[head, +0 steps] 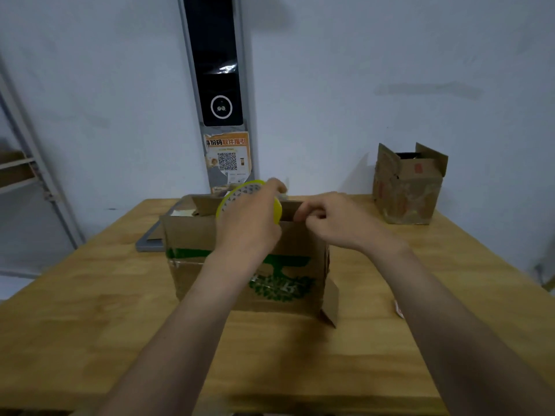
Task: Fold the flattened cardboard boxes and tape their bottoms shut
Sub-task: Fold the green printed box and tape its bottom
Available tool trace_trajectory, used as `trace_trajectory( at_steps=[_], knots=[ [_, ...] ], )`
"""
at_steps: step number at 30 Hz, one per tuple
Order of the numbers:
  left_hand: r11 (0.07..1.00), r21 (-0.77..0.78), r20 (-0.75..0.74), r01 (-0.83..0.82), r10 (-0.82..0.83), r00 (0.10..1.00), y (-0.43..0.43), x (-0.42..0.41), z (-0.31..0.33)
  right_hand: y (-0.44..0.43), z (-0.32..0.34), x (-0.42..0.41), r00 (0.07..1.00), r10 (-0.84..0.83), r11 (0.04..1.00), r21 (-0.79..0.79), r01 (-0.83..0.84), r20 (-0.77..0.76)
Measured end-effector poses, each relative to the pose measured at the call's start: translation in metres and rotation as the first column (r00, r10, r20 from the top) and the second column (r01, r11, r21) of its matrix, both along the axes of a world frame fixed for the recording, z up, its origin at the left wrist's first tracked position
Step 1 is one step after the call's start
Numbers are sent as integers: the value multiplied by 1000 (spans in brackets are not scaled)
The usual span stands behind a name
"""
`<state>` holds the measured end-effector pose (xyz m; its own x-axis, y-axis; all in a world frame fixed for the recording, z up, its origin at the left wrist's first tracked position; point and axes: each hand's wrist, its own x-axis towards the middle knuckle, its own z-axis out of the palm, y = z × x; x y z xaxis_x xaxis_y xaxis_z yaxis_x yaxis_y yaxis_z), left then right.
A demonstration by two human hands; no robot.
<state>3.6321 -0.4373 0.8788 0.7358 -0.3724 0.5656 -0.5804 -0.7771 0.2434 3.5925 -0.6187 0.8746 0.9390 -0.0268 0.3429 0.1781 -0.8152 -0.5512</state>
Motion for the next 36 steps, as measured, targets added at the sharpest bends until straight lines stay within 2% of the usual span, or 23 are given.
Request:
trace_trajectory(
  at_steps=[2,5,11,14,17,19,21,23,25,28,30,32,33,35,36],
  knots=[
    [998,70,18,7,-9,1000,-1,-2,-6,-5,4,-1,997,79,989,123,-79,4],
    [991,135,51,20,-27,998,1,2,-9,-17,5,7,991,128,980,158,-122,-27],
    [983,182,92,3,-20,996,9,9,-15,-53,1,23,990,72,994,-77,-82,-125],
    [982,188,81,14,-30,996,12,16,-19,-56,-9,29,993,88,995,-35,-91,-72],
    [970,238,-31,40,-33,999,13,21,-24,-45,-30,37,994,110,993,27,-111,13],
    [965,252,-124,66,-35,992,14,22,-33,-38,-49,42,998,67,996,52,-67,-5],
    [971,227,-141,74,-42,989,15,21,-42,-31,-67,44,1000,25,998,64,-26,14],
    [985,158,-130,76,-56,990,16,23,-46,-25,-79,45,994,11,998,53,-16,107],
    [991,102,-143,85,-70,987,17,27,-46,-21,-88,45,992,22,1000,0,-22,128],
    [990,86,-194,108,-90,977,19,35,-48,-16,-107,47,998,61,973,-222,-61,-8],
    [990,73,-225,119,-100,969,18,39,-54,-17,-111,48,998,55,961,-269,-61,-30],
    [992,77,-211,101,-83,974,17,43,-64,-18,-109,47,998,68,984,-166,-65,14],
    [993,72,-202,88,-72,977,17,45,-68,-19,-109,45,997,63,998,-31,-61,49],
    [996,27,-219,86,-78,973,17,50,-77,-21,-108,39,994,36,965,254,-60,100],
    [996,7,-236,91,-86,968,18,51,-81,-20,-107,35,995,28,943,327,-58,95]
  ],
)
